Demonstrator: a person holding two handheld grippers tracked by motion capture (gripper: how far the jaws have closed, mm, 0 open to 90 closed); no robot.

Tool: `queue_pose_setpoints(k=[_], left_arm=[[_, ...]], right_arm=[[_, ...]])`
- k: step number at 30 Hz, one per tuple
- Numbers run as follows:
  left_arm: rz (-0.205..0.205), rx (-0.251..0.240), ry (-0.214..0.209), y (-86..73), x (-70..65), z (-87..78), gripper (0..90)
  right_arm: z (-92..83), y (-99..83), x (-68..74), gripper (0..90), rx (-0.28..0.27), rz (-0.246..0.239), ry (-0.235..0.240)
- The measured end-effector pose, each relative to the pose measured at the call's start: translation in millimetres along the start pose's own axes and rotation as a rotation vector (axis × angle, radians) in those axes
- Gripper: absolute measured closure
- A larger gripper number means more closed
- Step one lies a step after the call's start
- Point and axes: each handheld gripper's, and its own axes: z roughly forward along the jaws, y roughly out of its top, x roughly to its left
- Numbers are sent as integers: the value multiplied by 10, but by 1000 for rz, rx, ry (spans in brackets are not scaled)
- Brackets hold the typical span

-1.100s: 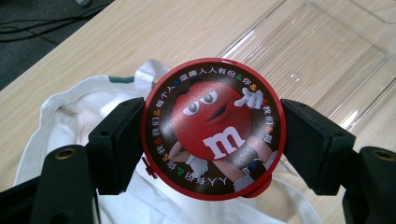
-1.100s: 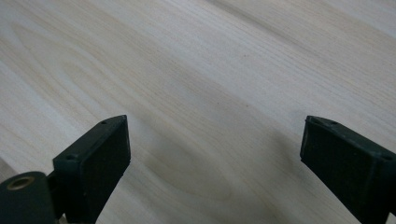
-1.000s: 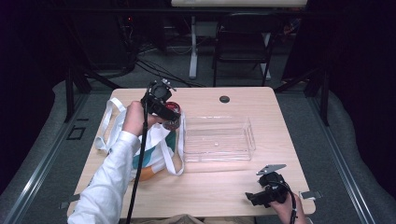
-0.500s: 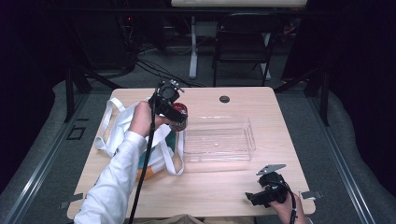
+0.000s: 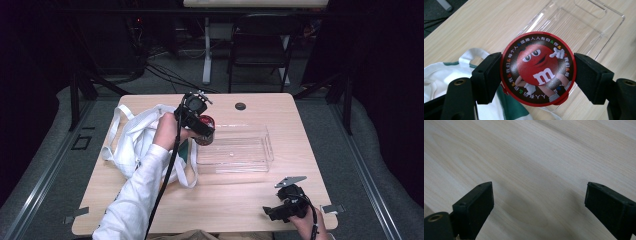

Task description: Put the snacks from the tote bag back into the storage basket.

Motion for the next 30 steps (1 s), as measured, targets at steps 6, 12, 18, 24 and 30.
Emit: queue_pose_setpoints(k=[6,12,18,24,30], left_arm=[[7,4,-10,32,-18,59,265],[-21,15,-13,32,-5,150,266],[-34,14,-11,28,-7,195,266],[-60,17,-18,-34,-2,288,266],[-99,32,-27,-142,-1,421,266]], right_arm=[[-4,-9,-2,81,-3,6,2],[-5,-9,0,80,1,4,4],[27,-23,13,81,-42,30,12],[5,-7,1,80,-1,4,8],[4,-6,0,80,7,-4,5]])
